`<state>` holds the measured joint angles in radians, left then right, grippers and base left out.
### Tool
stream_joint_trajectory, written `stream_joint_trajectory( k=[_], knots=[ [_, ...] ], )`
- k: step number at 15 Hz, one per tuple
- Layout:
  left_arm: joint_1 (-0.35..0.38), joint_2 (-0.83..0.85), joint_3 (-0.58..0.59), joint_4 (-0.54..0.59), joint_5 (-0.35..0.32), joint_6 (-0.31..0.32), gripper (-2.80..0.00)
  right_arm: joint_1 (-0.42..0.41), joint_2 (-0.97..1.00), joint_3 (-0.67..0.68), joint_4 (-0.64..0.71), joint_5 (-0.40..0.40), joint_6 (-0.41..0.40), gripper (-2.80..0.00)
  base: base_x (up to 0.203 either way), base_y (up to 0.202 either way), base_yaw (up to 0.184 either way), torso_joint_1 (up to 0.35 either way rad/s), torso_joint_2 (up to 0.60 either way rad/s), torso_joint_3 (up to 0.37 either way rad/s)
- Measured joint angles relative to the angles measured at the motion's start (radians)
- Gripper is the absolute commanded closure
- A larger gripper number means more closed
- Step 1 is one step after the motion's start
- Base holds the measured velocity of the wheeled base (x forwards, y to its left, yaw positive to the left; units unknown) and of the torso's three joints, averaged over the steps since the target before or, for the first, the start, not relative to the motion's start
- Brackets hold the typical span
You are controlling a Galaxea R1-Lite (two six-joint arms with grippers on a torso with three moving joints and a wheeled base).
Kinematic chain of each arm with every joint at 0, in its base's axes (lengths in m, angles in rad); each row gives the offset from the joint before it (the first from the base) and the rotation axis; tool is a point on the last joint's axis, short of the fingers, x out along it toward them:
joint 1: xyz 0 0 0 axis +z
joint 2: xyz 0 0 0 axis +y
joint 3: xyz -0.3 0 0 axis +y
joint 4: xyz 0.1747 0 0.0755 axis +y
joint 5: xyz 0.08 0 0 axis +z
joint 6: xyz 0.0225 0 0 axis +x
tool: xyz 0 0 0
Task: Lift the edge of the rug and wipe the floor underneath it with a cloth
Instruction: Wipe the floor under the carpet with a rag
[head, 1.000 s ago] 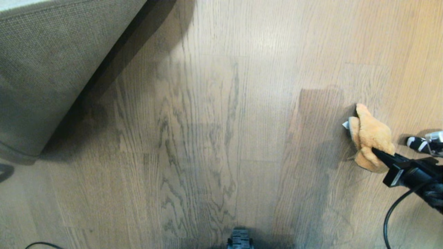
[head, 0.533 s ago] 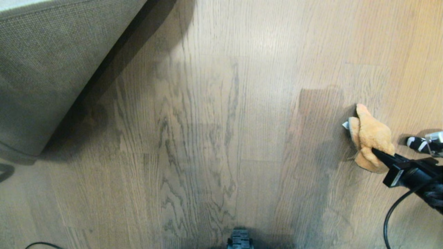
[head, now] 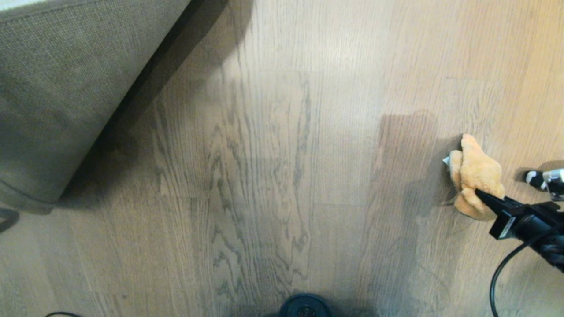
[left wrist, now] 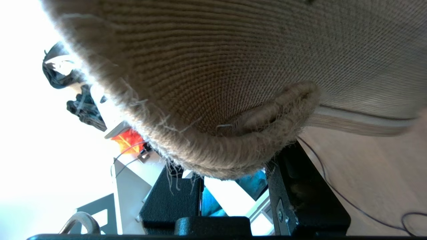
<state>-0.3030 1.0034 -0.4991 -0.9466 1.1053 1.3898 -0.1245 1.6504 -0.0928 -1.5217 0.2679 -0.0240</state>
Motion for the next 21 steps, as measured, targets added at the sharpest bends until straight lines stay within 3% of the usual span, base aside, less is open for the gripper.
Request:
stream_joint_trajectory(
  k=[9,15,17,21],
  knots=[
    [0.002,0.000,0.008,-0.006,-0.001,0.000,0.00,0.000,0.000,0.001,0.000,0.000,0.000,0.00,0.000,0.185,-0.004,0.001,0.00,0.004],
    [0.002,0.000,0.025,-0.013,-0.001,0.000,0.00,0.003,-0.001,0.000,0.000,0.001,0.001,0.00,0.000,0.013,0.001,-0.001,0.00,0.000],
    [0.002,0.000,0.027,-0.010,-0.001,0.001,0.00,0.038,-0.004,-0.004,0.000,0.001,0.001,0.00,0.000,0.000,0.000,0.000,0.00,0.000],
    [0.004,-0.001,0.028,-0.002,-0.001,0.001,0.00,0.194,-0.011,-0.006,0.000,0.001,0.001,0.00,0.000,0.000,0.000,0.000,0.00,0.000]
  ],
)
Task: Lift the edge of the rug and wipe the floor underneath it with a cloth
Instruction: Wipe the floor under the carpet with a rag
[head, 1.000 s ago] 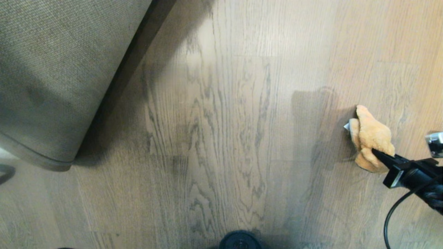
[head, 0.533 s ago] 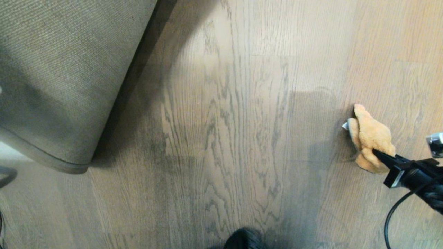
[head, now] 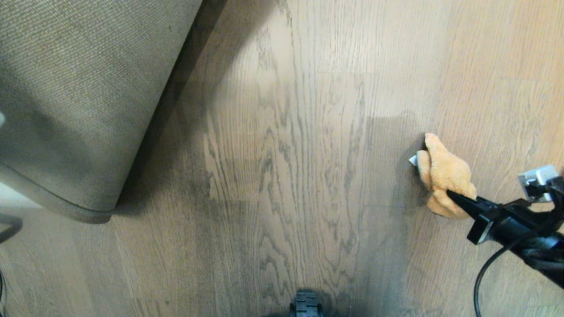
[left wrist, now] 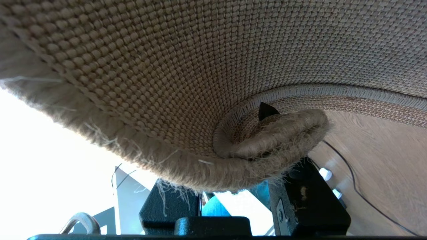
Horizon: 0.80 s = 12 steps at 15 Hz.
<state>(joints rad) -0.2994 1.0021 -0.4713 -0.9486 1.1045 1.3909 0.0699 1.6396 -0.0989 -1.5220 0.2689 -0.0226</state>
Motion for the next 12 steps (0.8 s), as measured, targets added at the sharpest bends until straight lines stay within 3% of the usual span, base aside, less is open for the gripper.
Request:
stream_joint_trajectory(
  k=[5,12],
  knots=[
    [0.005,-0.008,0.014,0.007,0.000,0.001,0.00,0.305,0.050,-0.093,0.000,0.000,0.001,0.00,0.000,0.000,0.000,0.000,0.00,0.000],
    [0.005,-0.044,0.049,0.008,-0.005,0.070,0.00,0.707,0.377,-0.547,0.000,-0.048,0.036,0.00,0.000,0.000,0.000,0.000,0.00,0.000]
  ],
)
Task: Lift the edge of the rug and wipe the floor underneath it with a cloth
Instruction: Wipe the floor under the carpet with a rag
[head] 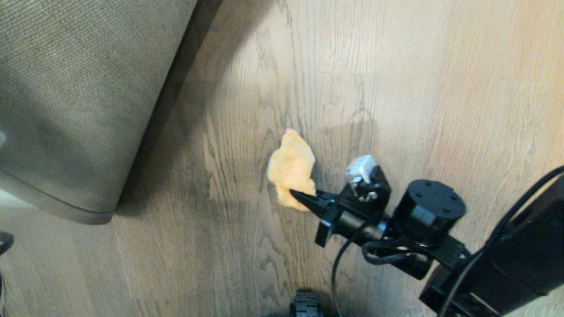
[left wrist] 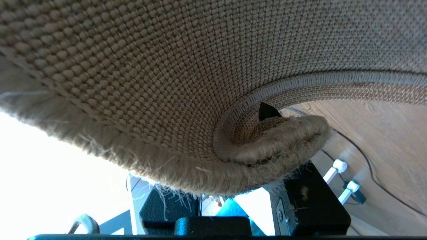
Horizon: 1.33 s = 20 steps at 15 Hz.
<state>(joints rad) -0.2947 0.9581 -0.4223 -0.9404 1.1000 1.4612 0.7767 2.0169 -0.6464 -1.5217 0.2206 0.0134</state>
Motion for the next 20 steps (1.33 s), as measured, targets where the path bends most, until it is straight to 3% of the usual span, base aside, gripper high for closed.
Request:
stream_joint_trajectory(
  k=[5,8,10,13,20],
  knots=[
    [0.002,-0.045,0.056,-0.001,0.002,0.001,0.00,0.215,0.216,-0.265,-0.001,-0.115,0.032,0.00,0.000,0.000,0.000,0.000,0.00,0.000],
    [0.002,-0.055,0.069,-0.001,0.004,0.001,0.00,0.253,0.279,-0.305,0.000,-0.132,0.035,0.00,0.000,0.000,0.000,0.000,0.00,0.000],
    [0.002,-0.057,0.071,-0.001,0.004,0.001,0.00,0.252,0.321,-0.345,0.000,-0.159,0.035,0.00,0.000,0.000,0.000,0.000,0.00,0.000],
    [0.002,-0.059,0.073,0.000,0.006,0.001,0.00,0.223,0.382,-0.426,0.000,-0.260,0.035,0.00,0.000,0.000,0.000,0.000,0.00,0.000],
    [0.003,-0.066,0.098,-0.003,0.007,0.000,0.00,0.093,0.434,-0.562,0.000,-0.278,0.036,0.00,0.000,0.000,0.000,0.000,0.00,0.000]
  ],
)
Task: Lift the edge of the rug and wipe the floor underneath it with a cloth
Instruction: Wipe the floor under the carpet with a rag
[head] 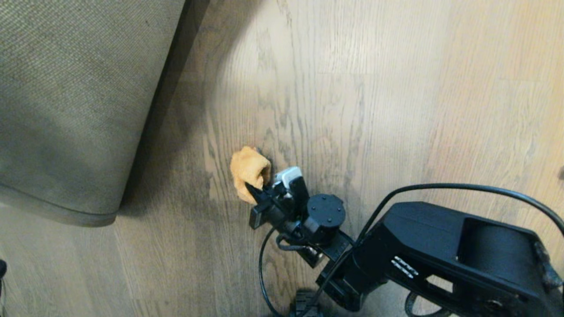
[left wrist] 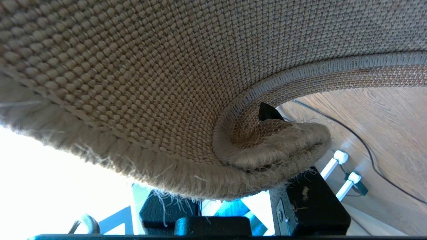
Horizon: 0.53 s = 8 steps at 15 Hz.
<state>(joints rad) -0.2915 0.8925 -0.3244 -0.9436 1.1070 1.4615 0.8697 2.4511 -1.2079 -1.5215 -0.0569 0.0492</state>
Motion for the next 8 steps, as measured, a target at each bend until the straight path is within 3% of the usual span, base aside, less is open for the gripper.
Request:
stream_joint_trajectory(
  k=[8],
  knots=[
    [0.035,-0.014,0.013,0.002,0.001,-0.001,0.00,-0.190,-0.051,-0.079,0.012,0.009,0.005,0.00,0.000,0.000,0.000,0.000,0.00,0.000]
  ],
)
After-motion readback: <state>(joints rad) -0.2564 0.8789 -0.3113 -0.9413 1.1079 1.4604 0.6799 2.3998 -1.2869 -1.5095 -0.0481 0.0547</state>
